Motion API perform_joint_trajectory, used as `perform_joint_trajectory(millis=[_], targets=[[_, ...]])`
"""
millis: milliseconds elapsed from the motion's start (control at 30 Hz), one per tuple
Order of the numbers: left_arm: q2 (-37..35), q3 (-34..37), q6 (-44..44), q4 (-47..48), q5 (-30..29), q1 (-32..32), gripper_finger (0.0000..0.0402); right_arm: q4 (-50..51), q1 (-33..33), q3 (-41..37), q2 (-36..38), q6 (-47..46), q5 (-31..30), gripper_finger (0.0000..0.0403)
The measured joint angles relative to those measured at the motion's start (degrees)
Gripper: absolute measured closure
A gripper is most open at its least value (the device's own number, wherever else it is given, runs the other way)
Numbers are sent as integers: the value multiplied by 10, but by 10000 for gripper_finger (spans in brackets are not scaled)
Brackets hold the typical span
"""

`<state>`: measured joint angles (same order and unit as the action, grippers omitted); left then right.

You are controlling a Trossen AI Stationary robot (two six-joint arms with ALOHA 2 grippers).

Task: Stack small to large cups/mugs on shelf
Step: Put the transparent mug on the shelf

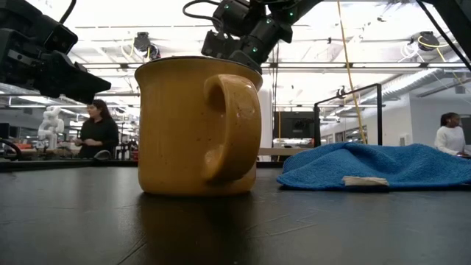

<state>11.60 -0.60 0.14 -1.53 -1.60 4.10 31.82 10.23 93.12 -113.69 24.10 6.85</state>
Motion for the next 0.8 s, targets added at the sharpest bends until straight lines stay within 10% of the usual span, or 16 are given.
perform_joint_trajectory(millis=[800], targets=[[0,0,0,0,0,0,378,-1,-2,-1,-3,-4,4,365]])
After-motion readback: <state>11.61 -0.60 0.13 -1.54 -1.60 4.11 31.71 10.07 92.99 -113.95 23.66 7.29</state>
